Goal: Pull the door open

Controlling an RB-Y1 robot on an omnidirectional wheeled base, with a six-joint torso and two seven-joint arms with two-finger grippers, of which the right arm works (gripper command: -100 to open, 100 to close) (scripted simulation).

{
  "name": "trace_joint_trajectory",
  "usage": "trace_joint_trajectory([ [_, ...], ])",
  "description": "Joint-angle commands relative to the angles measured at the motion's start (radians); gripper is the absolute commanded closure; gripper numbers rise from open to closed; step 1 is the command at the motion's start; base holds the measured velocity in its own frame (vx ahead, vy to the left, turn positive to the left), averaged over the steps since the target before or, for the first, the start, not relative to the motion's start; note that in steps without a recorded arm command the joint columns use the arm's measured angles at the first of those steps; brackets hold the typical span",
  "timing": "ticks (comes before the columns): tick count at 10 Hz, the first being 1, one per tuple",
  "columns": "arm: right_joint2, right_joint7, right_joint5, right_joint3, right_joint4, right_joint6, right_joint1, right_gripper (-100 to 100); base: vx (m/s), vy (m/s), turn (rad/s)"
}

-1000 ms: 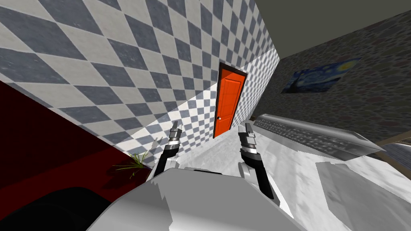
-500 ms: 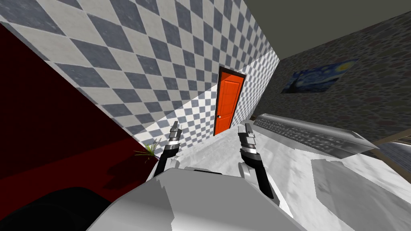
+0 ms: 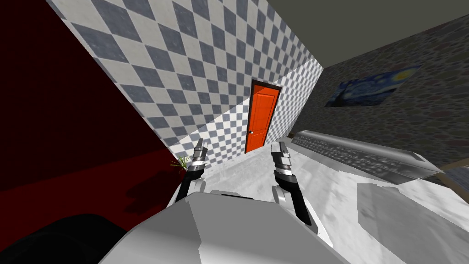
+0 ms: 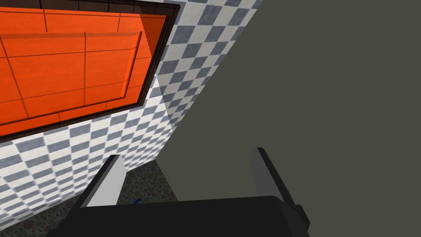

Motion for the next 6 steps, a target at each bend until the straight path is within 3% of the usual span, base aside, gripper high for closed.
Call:
trace_joint_trajectory([
  [1, -0.006, -0.009, -0.007, -0.001, 0.010, -0.003, -0.002, -100, -0.219, -0.017, 0.081],
  [6, -0.030, -0.061, -0.051, -0.008, 0.073, -0.020, -0.019, -100, -0.213, -0.035, 0.147],
])
